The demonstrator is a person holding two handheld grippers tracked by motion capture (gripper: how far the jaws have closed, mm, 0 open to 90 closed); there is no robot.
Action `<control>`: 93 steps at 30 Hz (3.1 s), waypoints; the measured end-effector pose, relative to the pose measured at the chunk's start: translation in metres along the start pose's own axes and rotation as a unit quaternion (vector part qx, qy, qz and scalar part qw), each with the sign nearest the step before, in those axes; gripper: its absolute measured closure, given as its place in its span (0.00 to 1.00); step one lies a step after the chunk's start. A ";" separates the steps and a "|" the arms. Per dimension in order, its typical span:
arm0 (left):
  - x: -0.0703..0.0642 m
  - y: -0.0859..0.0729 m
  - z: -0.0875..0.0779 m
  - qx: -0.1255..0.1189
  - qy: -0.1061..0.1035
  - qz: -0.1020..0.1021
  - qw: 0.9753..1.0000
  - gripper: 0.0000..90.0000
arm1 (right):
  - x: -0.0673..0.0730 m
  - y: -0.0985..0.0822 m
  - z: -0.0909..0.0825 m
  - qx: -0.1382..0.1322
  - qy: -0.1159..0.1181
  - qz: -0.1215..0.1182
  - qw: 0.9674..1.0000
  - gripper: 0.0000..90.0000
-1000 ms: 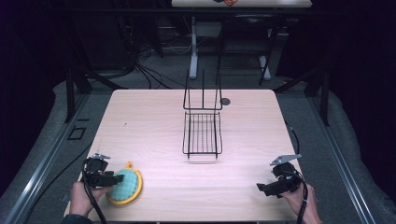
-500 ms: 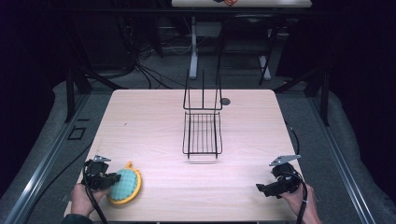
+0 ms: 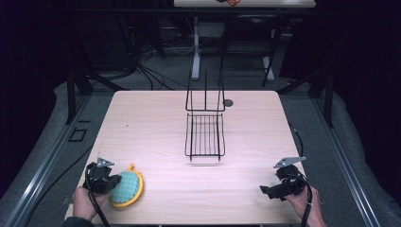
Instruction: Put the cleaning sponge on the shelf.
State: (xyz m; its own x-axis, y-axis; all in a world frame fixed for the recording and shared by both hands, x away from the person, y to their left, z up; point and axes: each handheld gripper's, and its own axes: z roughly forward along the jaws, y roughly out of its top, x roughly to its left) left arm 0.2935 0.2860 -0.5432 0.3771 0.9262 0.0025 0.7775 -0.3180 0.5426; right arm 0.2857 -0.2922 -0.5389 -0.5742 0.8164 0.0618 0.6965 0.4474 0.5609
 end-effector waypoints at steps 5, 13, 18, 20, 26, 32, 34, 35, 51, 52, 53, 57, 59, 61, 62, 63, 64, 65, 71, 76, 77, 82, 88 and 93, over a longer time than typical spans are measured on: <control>0.000 0.001 -0.004 -0.005 -0.004 0.006 1.000 0.96 | 0.000 0.000 0.001 0.001 0.000 0.001 1.000 0.07; -0.004 0.001 -0.018 -0.027 -0.010 0.007 1.000 0.97 | -0.001 0.000 0.001 0.003 -0.002 -0.001 1.000 0.07; -0.005 0.004 -0.030 -0.046 -0.012 0.009 0.999 0.97 | -0.001 -0.001 0.000 0.002 0.000 0.002 1.000 0.07; -0.006 0.005 -0.034 -0.050 -0.014 0.010 0.999 0.97 | -0.001 -0.001 0.000 0.002 0.001 0.003 1.000 0.07; -0.010 0.007 -0.043 -0.063 -0.018 0.014 0.998 0.97 | -0.001 -0.001 0.000 0.002 0.001 0.003 1.000 0.07; -0.013 0.013 -0.052 -0.077 -0.021 0.019 0.997 0.97 | -0.002 -0.001 0.000 0.002 -0.002 0.002 1.000 0.07; -0.015 0.017 -0.055 -0.084 -0.023 0.020 0.996 0.97 | -0.001 -0.001 0.000 0.000 0.000 0.003 1.000 0.07; -0.017 0.021 -0.057 -0.089 -0.025 0.020 0.996 0.97 | -0.002 -0.001 0.000 0.001 -0.001 0.005 1.000 0.07; -0.030 0.036 -0.061 -0.102 -0.036 0.040 0.993 0.97 | -0.002 -0.001 0.001 0.005 -0.004 -0.002 1.000 0.08; -0.031 0.037 -0.062 -0.102 -0.036 0.041 0.993 0.97 | -0.002 -0.001 0.001 0.005 -0.004 -0.002 1.000 0.08; -0.032 0.039 -0.062 -0.103 -0.038 0.041 0.993 0.97 | -0.001 0.000 0.001 0.004 -0.003 0.001 1.000 0.08; -0.036 0.043 -0.061 -0.107 -0.041 0.046 0.992 0.97 | -0.001 0.000 0.000 0.004 -0.003 0.000 1.000 0.08; -0.037 0.046 -0.061 -0.106 -0.042 0.050 0.992 0.97 | -0.002 -0.001 0.001 0.005 -0.004 -0.003 1.000 0.08; -0.039 0.048 -0.061 -0.109 -0.042 0.052 0.992 0.97 | -0.002 -0.001 0.001 0.005 -0.003 -0.001 1.000 0.08; -0.039 0.049 -0.061 -0.108 -0.043 0.053 0.992 0.97 | -0.001 -0.001 0.001 0.005 -0.003 0.000 1.000 0.08; -0.040 0.049 -0.061 -0.109 -0.043 0.053 0.992 0.97 | -0.001 -0.001 0.001 0.005 -0.003 0.000 1.000 0.08; -0.040 0.050 -0.061 -0.108 -0.044 0.055 0.992 0.97 | -0.001 0.000 0.001 0.005 -0.003 -0.001 1.000 0.08; -0.041 0.051 -0.061 -0.109 -0.045 0.055 0.991 0.97 | -0.001 -0.001 0.001 0.005 -0.004 -0.001 1.000 0.08; -0.045 0.057 -0.060 -0.115 -0.049 0.060 0.990 0.97 | -0.001 -0.001 0.002 0.007 -0.003 -0.002 1.000 0.08; -0.048 0.062 -0.058 -0.114 -0.053 0.065 0.990 0.97 | -0.002 -0.001 0.002 0.007 -0.002 -0.002 1.000 0.08; -0.050 0.063 -0.057 -0.117 -0.053 0.063 0.990 0.97 | -0.002 -0.001 0.002 0.007 -0.003 -0.003 1.000 0.08; -0.052 0.068 -0.057 -0.116 -0.058 0.070 0.989 0.97 | -0.002 -0.001 0.002 0.011 -0.005 -0.007 1.000 0.08; -0.055 0.074 -0.056 -0.119 -0.062 0.072 0.988 0.97 | -0.002 -0.001 0.002 0.007 -0.003 -0.004 1.000 0.08; -0.058 0.080 -0.054 -0.119 -0.063 0.078 0.988 0.97 | -0.001 -0.001 0.002 0.008 -0.002 -0.002 1.000 0.08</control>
State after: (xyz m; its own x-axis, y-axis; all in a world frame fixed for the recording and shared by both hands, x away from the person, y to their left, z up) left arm 0.3063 0.2175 -0.4550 0.5552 0.8317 0.0050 0.5701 -0.3849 0.7258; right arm 0.2864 -0.2925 -0.5407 -0.5760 0.8155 0.0566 0.7007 0.4568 0.5481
